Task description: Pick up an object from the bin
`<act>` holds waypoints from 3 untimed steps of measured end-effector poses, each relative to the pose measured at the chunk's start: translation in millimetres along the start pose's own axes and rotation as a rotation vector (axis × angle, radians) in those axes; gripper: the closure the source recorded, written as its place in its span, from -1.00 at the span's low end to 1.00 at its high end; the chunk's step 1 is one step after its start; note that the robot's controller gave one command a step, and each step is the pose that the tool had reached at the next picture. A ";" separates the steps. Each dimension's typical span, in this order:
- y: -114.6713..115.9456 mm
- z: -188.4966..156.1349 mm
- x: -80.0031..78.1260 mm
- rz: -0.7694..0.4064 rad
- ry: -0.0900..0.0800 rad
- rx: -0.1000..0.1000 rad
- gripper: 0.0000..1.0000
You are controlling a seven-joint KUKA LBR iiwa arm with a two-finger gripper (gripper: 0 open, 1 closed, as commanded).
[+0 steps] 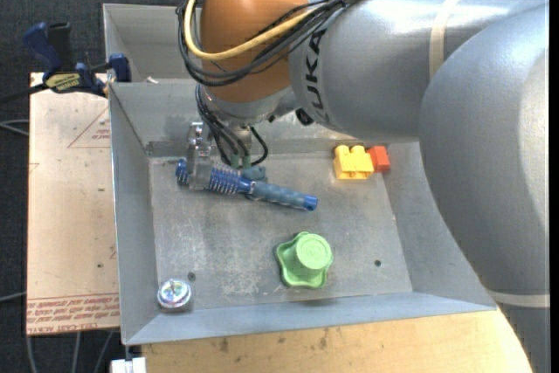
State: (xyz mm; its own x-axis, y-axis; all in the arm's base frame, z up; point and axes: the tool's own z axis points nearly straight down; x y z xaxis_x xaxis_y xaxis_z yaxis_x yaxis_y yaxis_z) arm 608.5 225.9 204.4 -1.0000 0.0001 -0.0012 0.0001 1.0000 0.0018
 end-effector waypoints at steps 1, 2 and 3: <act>-73.1 46.1 -7.5 0.443 0.002 0.005 1.00; -70.8 45.0 -7.3 0.441 0.002 0.002 -1.00; -85.8 129.5 -14.4 0.748 0.001 0.002 -1.00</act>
Offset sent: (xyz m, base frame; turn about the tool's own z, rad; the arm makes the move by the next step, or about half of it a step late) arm 0.0075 -0.0707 -0.0444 0.4423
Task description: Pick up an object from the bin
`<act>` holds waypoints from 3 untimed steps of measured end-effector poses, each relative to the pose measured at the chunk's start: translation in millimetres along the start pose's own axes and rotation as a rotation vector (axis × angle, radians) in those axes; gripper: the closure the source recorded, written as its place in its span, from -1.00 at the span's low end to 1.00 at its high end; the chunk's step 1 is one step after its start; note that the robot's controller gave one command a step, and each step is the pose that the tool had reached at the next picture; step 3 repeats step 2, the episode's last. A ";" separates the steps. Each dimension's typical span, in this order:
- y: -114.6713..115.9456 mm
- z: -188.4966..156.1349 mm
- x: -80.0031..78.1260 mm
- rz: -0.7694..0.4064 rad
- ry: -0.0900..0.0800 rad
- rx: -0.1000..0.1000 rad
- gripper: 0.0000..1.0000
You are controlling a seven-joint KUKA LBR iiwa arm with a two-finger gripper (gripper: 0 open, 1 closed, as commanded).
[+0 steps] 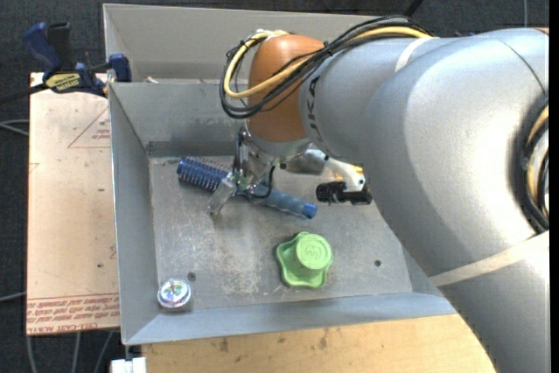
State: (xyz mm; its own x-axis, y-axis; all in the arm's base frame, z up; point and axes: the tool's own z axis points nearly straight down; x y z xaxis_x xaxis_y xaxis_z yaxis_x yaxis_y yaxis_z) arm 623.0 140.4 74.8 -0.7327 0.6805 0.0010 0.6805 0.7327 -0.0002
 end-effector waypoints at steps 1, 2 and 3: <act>0.0 -0.6 -0.1 0.000 0.000 0.000 1.00; 31.3 -128.3 -19.0 -0.094 -0.007 -0.009 1.00; 31.3 -128.3 -19.0 -0.094 -0.007 -0.009 1.00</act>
Offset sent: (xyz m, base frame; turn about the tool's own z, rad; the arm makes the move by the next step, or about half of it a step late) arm 0.0000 0.0000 0.0000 0.0000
